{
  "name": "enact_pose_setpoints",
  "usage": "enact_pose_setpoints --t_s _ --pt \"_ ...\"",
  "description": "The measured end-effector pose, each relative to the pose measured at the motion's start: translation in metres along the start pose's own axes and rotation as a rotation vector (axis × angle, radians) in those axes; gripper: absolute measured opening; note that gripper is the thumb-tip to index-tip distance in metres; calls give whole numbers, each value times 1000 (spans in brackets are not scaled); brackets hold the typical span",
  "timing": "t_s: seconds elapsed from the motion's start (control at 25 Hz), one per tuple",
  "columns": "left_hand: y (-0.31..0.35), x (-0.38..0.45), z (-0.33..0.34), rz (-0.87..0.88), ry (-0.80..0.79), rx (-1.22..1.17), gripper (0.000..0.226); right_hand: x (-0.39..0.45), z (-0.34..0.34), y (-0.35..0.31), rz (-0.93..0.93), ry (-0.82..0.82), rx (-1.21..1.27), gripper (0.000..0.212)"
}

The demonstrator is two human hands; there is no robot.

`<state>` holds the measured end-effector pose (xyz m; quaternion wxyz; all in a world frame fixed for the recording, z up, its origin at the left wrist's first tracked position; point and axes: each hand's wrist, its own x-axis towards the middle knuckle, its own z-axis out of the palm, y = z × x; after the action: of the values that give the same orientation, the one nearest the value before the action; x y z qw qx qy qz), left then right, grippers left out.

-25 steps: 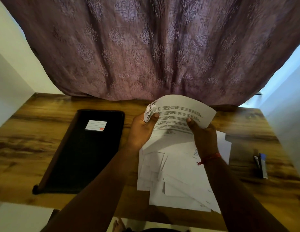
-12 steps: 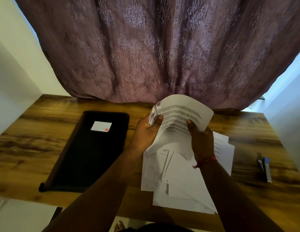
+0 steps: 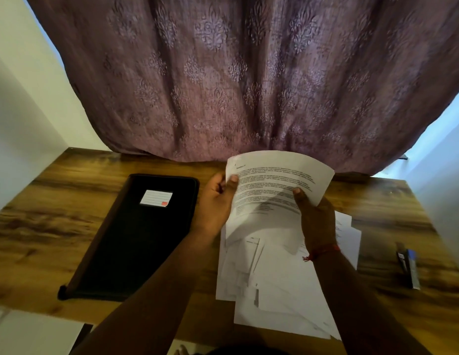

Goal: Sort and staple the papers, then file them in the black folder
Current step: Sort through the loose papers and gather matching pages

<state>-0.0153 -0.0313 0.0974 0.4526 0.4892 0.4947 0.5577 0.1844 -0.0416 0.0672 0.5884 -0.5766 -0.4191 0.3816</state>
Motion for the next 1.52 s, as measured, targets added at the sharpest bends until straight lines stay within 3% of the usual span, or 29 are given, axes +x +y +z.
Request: enact_pose_setpoints --t_s 0.2,0.32,0.56,0.72,0.92,1.2,1.36,1.44,1.52 --pt "5 16 -3 225 24 79 32 16 -17 -12 -49 -63 34 17" --pt "8 20 0 267 -10 148 37 20 -21 -15 -43 -61 45 15" --pt "3 24 3 117 -39 97 20 22 -20 -18 -55 -92 48 17" --pt "-5 28 3 26 -57 89 30 23 -16 -19 -64 -116 26 16" --pt "-3 32 7 -5 -41 63 25 23 -19 -18 -92 -165 70 19" --pt "4 23 18 -59 -41 0 42 27 -14 -21 -82 -61 99 14" --pt "-3 21 22 35 -84 -79 28 30 -8 -20 -46 24 93 9" --pt "-8 19 23 46 -128 -92 35 31 -7 -19 -25 34 94 8" --pt "-11 19 22 56 -112 -53 55 32 -6 -19 -21 43 77 8"
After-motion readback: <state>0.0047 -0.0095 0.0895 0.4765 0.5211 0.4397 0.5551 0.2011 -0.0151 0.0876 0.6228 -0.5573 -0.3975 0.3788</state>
